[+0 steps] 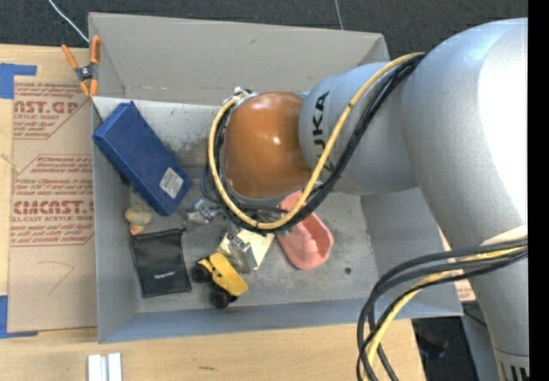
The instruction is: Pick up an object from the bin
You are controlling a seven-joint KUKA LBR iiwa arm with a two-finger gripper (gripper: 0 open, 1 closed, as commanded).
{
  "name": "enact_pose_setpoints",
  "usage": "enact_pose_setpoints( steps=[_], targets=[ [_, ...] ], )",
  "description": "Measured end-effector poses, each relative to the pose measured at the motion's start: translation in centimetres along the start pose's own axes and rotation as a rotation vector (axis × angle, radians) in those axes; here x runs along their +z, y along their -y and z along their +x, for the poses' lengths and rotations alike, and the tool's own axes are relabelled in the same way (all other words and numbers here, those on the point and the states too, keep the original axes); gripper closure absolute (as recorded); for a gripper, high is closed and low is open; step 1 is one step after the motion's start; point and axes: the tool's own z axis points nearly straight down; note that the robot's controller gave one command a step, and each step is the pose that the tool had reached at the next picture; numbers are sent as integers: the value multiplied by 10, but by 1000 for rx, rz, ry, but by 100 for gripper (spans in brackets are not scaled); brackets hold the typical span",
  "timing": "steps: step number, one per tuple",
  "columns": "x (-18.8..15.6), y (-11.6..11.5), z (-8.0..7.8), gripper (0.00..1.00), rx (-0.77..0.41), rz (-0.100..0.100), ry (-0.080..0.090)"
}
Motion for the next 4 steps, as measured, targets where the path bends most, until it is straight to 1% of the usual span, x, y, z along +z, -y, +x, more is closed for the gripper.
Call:
enact_pose_setpoints(
  steps=[1, 2, 3, 4],
  targets=[
    [1, 0, 0, 0, 0, -1, -1],
    [0, 67, 24, 0, -138, -1, 3],
    [0, 84, 34, 0, 67, -4, 6],
    [0, 111, 46, 0, 192, -5, 11]
  ],
)
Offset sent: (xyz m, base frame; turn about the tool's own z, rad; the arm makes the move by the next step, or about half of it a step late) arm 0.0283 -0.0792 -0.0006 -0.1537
